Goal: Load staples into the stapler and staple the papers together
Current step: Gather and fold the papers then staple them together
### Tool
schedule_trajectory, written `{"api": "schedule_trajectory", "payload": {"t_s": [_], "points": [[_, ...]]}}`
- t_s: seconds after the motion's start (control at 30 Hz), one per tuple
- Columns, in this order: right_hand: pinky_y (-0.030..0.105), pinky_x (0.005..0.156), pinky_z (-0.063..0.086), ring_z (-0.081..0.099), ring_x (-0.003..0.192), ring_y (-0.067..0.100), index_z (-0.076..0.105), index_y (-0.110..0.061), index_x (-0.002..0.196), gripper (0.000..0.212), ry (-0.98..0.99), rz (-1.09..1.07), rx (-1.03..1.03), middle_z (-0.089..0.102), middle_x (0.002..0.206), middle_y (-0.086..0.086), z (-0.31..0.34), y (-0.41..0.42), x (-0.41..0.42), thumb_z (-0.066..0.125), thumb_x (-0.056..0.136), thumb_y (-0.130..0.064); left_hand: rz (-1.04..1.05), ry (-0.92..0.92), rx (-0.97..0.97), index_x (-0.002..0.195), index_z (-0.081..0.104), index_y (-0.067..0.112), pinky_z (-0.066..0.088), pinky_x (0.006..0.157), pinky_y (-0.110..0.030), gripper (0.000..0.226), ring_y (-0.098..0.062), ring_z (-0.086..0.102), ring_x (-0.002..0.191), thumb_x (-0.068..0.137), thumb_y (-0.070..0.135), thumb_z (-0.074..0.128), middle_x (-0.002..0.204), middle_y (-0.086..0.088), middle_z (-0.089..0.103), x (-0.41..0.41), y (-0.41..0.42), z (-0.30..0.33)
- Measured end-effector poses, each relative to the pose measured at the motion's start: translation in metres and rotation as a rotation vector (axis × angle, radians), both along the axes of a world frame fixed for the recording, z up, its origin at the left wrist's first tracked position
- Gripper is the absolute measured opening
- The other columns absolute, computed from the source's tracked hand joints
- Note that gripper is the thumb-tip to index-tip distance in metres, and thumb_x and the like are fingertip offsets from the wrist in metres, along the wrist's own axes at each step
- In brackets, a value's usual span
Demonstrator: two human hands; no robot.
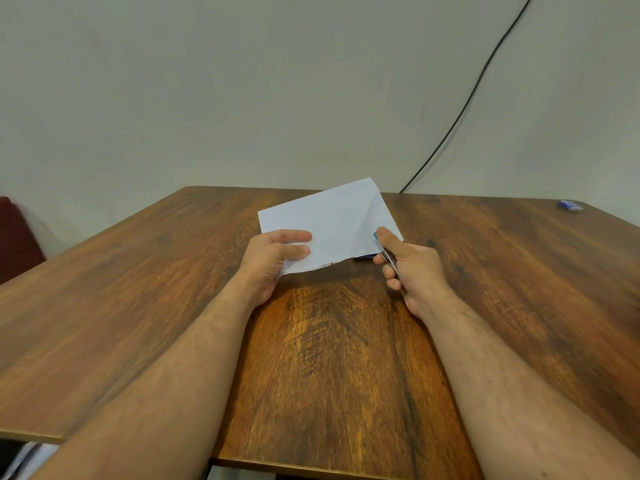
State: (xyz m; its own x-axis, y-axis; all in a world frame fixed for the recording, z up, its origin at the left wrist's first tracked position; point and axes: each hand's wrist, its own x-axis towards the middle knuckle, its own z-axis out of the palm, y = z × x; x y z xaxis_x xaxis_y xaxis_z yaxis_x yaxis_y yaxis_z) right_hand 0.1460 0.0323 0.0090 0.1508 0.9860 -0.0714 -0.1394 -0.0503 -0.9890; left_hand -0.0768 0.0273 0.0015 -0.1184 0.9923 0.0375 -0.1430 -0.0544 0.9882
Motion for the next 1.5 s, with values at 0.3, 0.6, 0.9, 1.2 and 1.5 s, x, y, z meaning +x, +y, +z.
{"api": "schedule_trajectory", "payload": {"t_s": [0.3, 0.6, 0.9, 1.2, 1.5], "points": [[0.021, 0.039, 0.038, 0.048, 0.046, 0.010, 0.072, -0.004, 0.095, 0.037, -0.037, -0.019, 0.010, 0.071, 0.078, 0.010, -0.001, 0.000, -0.001, 0.076, 0.086, -0.040, 0.010, -0.007, 0.007, 0.095, 0.080, 0.012, 0.054, 0.101, -0.043, 0.027, -0.032, 0.063, 0.117, 0.082, -0.010, 0.070, 0.123, -0.006, 0.068, 0.000, -0.001, -0.001], [0.021, 0.037, 0.037, 0.048, 0.046, 0.010, 0.071, -0.007, 0.092, 0.035, -0.026, -0.040, 0.016, 0.071, 0.081, 0.010, -0.002, 0.001, -0.002, 0.076, 0.087, -0.041, 0.012, -0.019, 0.014, 0.101, 0.078, 0.009, 0.056, 0.084, -0.033, 0.028, -0.031, 0.065, 0.113, 0.082, -0.010, 0.070, 0.123, -0.006, 0.067, 0.001, -0.003, 0.001], [0.017, 0.036, 0.031, 0.039, 0.048, 0.006, 0.060, -0.015, 0.120, 0.044, 0.172, 0.097, -0.002, 0.058, 0.084, 0.002, -0.002, -0.005, -0.004, 0.079, 0.085, -0.032, 0.046, 0.117, 0.053, 0.112, 0.075, 0.025, 0.047, 0.108, -0.041, 0.041, -0.025, 0.052, 0.125, 0.081, -0.003, 0.075, 0.139, 0.001, 0.054, 0.004, -0.008, 0.001], [0.020, 0.043, 0.036, 0.043, 0.047, 0.008, 0.040, -0.008, 0.147, 0.061, 0.001, 0.059, -0.049, 0.059, 0.075, 0.005, -0.001, -0.009, -0.008, 0.070, 0.094, -0.013, 0.436, 0.772, 0.228, 0.157, 0.019, 0.045, 0.013, 0.122, -0.056, 0.098, -0.037, -0.003, 0.156, 0.078, 0.056, 0.076, 0.170, -0.012, -0.007, 0.021, -0.029, 0.004], [0.025, 0.040, 0.030, 0.037, 0.044, 0.010, 0.066, -0.013, 0.109, 0.030, -0.441, 0.286, -0.084, 0.060, 0.068, 0.003, 0.010, -0.005, -0.014, 0.079, 0.083, -0.018, -0.050, 1.446, 0.444, 0.131, 0.041, 0.034, 0.001, 0.125, -0.051, 0.064, -0.028, 0.006, 0.154, 0.078, 0.061, 0.065, 0.161, 0.000, 0.023, 0.031, -0.020, -0.007]]}}
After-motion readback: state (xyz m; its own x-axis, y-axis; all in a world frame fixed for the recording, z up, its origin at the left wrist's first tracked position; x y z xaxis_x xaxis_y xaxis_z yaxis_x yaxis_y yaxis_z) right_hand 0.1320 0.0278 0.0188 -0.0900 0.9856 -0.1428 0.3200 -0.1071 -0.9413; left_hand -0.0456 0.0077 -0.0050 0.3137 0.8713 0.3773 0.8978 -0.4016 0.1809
